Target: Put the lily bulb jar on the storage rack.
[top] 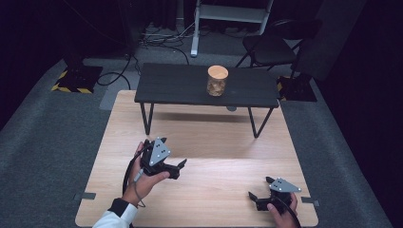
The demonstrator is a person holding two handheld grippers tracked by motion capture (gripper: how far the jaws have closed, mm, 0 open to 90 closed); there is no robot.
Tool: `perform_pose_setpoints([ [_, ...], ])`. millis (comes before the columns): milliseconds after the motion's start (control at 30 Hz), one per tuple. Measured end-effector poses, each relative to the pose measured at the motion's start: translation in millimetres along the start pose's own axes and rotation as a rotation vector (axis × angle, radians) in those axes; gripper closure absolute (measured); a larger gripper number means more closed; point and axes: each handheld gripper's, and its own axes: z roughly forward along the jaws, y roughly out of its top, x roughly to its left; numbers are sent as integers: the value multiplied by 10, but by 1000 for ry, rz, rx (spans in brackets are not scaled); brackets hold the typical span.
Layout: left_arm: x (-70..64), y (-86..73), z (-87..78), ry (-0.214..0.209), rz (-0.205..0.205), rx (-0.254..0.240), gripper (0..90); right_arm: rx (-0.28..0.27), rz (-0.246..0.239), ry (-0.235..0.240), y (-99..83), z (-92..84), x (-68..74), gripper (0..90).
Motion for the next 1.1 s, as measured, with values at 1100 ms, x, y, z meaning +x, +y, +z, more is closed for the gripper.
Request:
perform_pose_setpoints([
  [1100, -122, -891, 172, -67, -4, 164, 13, 0, 0, 0, -1, 0, 2, 0],
])
